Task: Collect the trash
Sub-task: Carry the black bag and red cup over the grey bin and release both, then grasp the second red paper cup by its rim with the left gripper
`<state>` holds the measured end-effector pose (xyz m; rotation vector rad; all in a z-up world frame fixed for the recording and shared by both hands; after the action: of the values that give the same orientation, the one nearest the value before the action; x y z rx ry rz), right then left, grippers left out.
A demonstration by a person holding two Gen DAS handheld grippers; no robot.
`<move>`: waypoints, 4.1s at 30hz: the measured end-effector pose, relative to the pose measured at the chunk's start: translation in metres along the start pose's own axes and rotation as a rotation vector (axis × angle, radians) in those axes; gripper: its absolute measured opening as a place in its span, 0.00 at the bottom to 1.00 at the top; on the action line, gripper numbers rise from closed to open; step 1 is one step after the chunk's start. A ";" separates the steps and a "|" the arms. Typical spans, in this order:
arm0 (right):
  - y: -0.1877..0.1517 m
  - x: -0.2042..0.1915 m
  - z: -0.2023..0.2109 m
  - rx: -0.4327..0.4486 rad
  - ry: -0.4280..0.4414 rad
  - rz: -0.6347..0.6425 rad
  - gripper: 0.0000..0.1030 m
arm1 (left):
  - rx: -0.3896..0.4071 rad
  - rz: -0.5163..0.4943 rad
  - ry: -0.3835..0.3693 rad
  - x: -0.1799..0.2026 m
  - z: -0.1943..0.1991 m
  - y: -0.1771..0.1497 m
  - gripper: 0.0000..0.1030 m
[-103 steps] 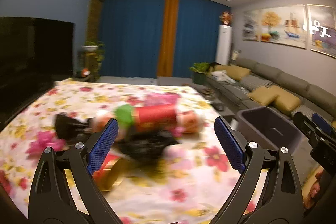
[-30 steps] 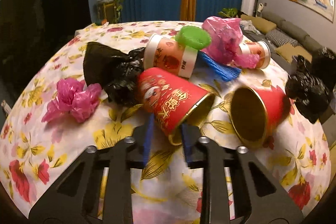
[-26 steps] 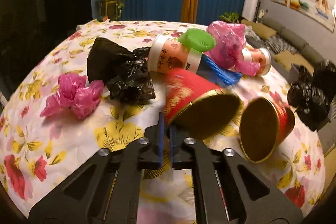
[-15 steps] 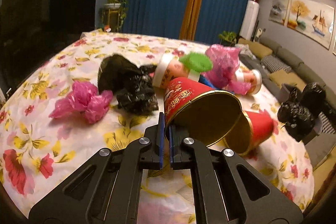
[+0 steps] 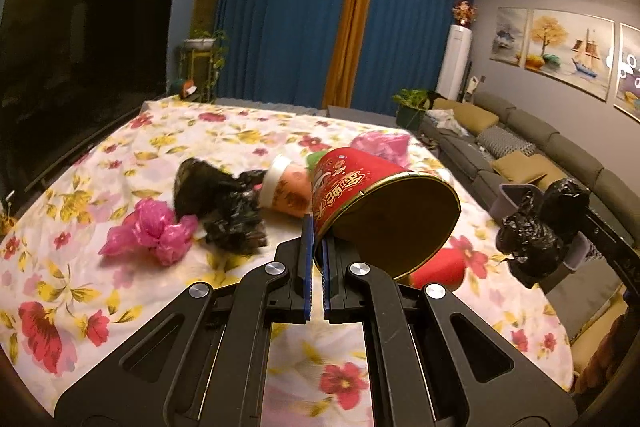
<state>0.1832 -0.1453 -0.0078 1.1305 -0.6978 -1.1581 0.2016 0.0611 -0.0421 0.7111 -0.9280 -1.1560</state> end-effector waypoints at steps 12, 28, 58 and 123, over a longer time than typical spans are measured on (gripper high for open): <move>0.019 0.037 0.027 0.052 -0.070 0.013 0.03 | 0.005 -0.066 -0.092 0.068 0.000 0.006 0.03; 0.050 0.164 0.067 0.151 -0.334 -0.046 0.03 | 0.006 -0.183 -0.345 0.244 -0.025 0.018 0.03; 0.033 0.237 0.031 0.126 -0.381 -0.095 0.03 | -0.059 -0.220 -0.436 0.359 -0.107 -0.018 0.03; 0.004 0.044 0.000 0.066 -0.169 0.016 0.76 | -0.081 -0.093 -0.189 0.067 -0.045 -0.042 0.76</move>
<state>0.1977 -0.1872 -0.0093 1.0884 -0.8789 -1.2342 0.2314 -0.0146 -0.0829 0.5915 -1.0083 -1.3537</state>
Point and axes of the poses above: each gripper's, at about its wrist camera, not at the fingertips, and z roughly against the way its jaws point, x to its right, y to its top, the point moved 9 cm from there along -z, roughly the way its jaws point, and after that the axes turned 5 degrees about z, right-handed, at the moved point
